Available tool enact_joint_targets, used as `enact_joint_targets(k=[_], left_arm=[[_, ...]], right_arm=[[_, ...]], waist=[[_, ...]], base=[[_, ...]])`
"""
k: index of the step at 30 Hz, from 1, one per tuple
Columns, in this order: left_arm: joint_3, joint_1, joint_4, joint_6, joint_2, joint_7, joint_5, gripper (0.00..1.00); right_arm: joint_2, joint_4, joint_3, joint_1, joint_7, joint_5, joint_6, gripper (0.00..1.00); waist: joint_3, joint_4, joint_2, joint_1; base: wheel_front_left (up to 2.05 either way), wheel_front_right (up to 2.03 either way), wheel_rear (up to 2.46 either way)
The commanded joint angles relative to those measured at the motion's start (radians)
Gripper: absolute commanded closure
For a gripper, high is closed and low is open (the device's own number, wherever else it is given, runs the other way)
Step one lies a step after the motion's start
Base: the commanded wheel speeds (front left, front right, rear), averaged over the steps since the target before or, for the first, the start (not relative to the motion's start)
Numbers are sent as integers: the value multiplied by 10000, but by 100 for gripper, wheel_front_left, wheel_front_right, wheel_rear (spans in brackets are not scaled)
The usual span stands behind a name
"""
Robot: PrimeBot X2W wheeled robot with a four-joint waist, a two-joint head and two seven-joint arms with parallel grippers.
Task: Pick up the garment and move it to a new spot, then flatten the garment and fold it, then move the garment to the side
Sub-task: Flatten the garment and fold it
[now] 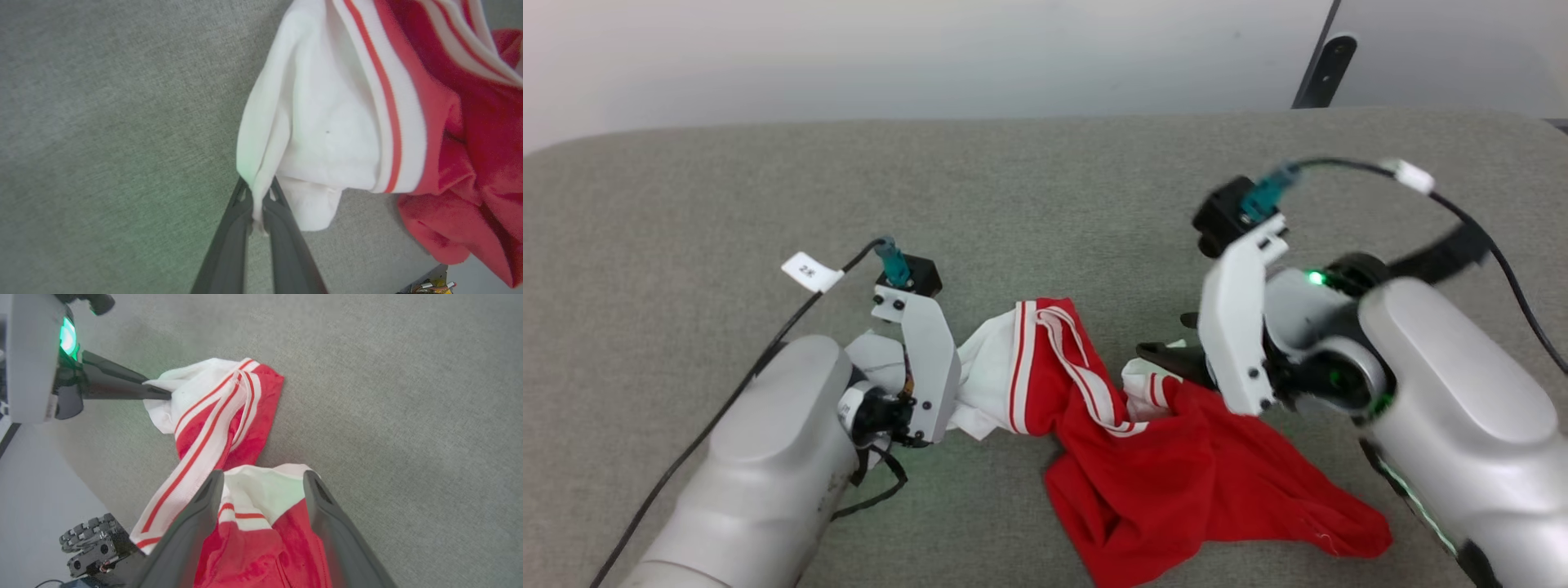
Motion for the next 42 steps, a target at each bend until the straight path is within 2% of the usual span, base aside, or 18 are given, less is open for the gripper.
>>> enact_joint_targets(k=[1,6,12,13,14,15,16,22,28,34,42], left_arm=[[-89,-115,49,-27,-4,-68,-92,100],[-364,-339,154,-27,-107,-231,-337,100],[-683,-639,296,-26,-197,-433,-617,100],[-735,-669,320,-27,-215,-461,-657,100],[-789,-707,341,-28,-236,-501,-715,100],[-844,-750,362,-27,-246,-526,-757,100],[-901,-771,381,-27,-247,-561,-819,100],[-1207,-822,557,-27,-166,-746,-1118,100],[-1314,-1041,774,-27,140,-1101,-1276,100],[-1388,-1294,978,-26,471,-1570,-1358,100],[-1436,-1804,1195,-26,864,-2039,-1327,100]], right_arm=[[107,264,93,-277,358,-69,-7,0],[454,1034,431,-869,1548,-201,-7,0],[779,1887,780,-1216,2135,-648,-7,0],[829,2031,813,-1240,2127,-723,-7,14],[851,2140,865,-1301,2062,-833,-7,61],[873,2239,960,-1334,2035,-913,-9,88],[903,2353,1030,-1339,2047,-963,-7,100],[950,2683,860,-1616,1763,-904,-9,100],[579,2801,204,-1730,1313,-553,-7,100],[83,3004,-792,-1526,629,-381,-7,100],[-261,3426,-2282,-1313,-509,-430,-8,100]], waist=[[74,94,0,0],[238,304,0,0],[434,559,0,0],[457,599,0,0],[479,637,0,0],[499,668,0,0],[509,694,0,0],[349,843,0,0],[13,881,0,0],[-355,877,0,0],[-925,913,0,0]], base=[[0,0,0],[0,0,0],[0,0,0],[0,0,0],[0,0,0],[0,0,0],[0,0,0],[0,0,0],[0,0,0],[0,0,0],[0,0,0]])
